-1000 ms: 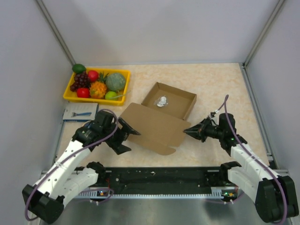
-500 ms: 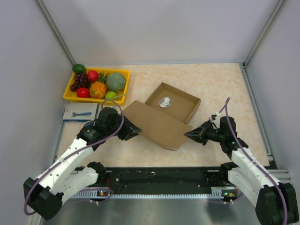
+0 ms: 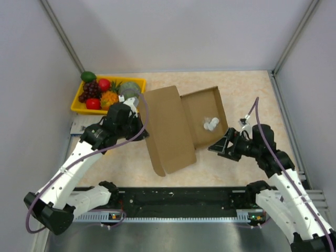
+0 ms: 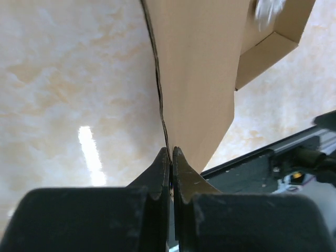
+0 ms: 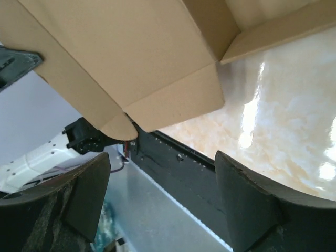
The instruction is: Fold the paper box
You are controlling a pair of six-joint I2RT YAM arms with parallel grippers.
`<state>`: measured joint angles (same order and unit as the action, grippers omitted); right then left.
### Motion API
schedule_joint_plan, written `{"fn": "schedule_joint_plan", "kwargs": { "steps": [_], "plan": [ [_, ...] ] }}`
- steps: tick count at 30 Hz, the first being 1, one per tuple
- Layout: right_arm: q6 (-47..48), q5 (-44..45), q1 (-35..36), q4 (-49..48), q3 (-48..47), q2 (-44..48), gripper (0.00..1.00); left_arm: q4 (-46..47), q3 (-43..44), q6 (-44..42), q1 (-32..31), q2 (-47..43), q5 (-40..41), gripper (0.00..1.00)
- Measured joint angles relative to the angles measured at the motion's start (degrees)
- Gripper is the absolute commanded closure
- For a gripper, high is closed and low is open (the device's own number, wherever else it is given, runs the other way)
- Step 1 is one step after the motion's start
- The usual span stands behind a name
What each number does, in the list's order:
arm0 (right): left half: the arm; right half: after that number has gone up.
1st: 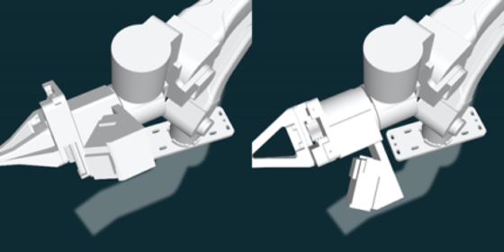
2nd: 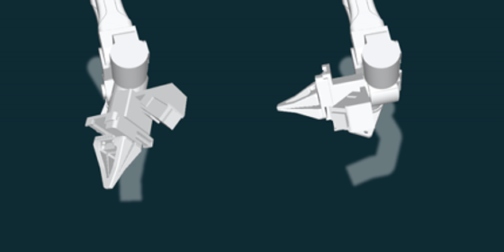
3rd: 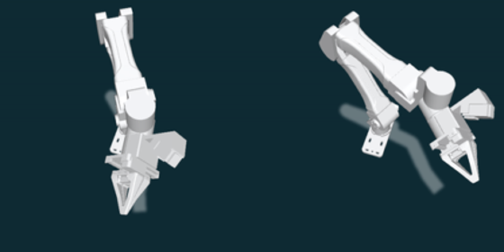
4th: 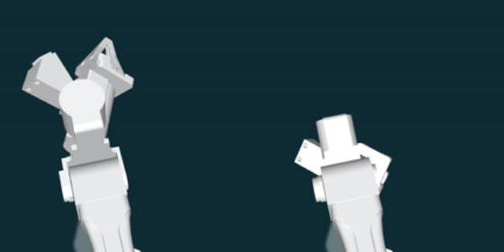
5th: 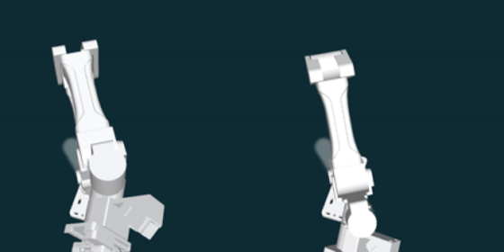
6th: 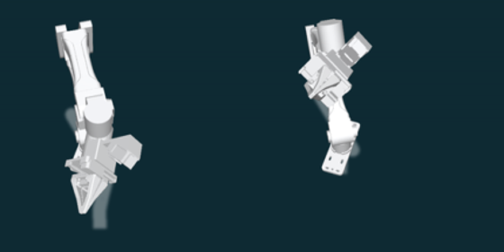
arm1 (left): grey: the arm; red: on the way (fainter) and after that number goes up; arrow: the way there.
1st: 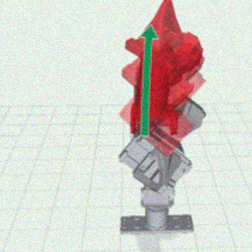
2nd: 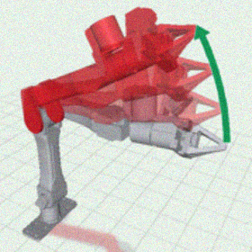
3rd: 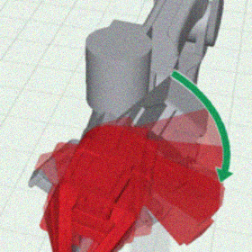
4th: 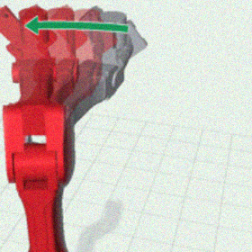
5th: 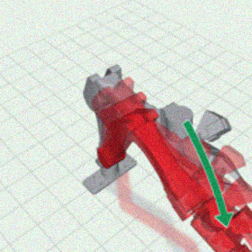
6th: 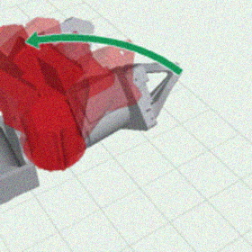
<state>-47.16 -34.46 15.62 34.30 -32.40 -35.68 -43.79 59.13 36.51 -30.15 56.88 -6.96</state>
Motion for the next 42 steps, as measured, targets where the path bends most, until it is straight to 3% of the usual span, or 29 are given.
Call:
{"fn": "schedule_joint_plan", "kwargs": {
  "steps": [4, 9, 14, 19, 23, 29, 35, 42],
  "plan": [
    [6.6, 4.6, 0.3, 3.8, -8.9, -6.0, 0.17, -7.8, 9.6, -10.4, 0.4, 5.3, 3.2, 1.00],
    [15.5, 12.5, -1.6, 5.0, -18.3, -20.9, 0.14, -15.5, 18.7, -19.1, 1.7, 13.5, 7.1, 1.00],
    [22.2, 17.1, -3.8, 4.2, -22.0, -35.8, 0.15, -21.6, 23.5, -24.5, 3.8, 15.8, 9.6, 0.99],
    [26.2, 19.7, -3.8, 3.6, -22.1, -40.5, 0.22, -25.1, 30.1, -27.2, 4.5, 16.4, 9.3, 0.99],
    [27.4, 16.5, -3.7, 0.1, -21.7, -42.2, 0.40, -25.9, 34.0, -28.1, 4.5, 18.9, 6.2, 1.00],
    [23.6, 13.2, -1.6, -7.3, -17.2, -43.7, 0.51, -26.1, 41.4, -27.4, 4.6, 25.1, -2.1, 1.00],
    [18.1, 11.5, 0.9, -11.5, -15.7, -47.4, 0.51, -19.9, 45.9, -22.6, 4.8, 28.9, -16.3, 1.00],
    [10.0, 8.2, 2.0, -19.3, -11.0, -47.3, 0.44, -6.3, 42.6, -13.8, 4.2, 34.4, -29.2, 1.00]
  ]
}}
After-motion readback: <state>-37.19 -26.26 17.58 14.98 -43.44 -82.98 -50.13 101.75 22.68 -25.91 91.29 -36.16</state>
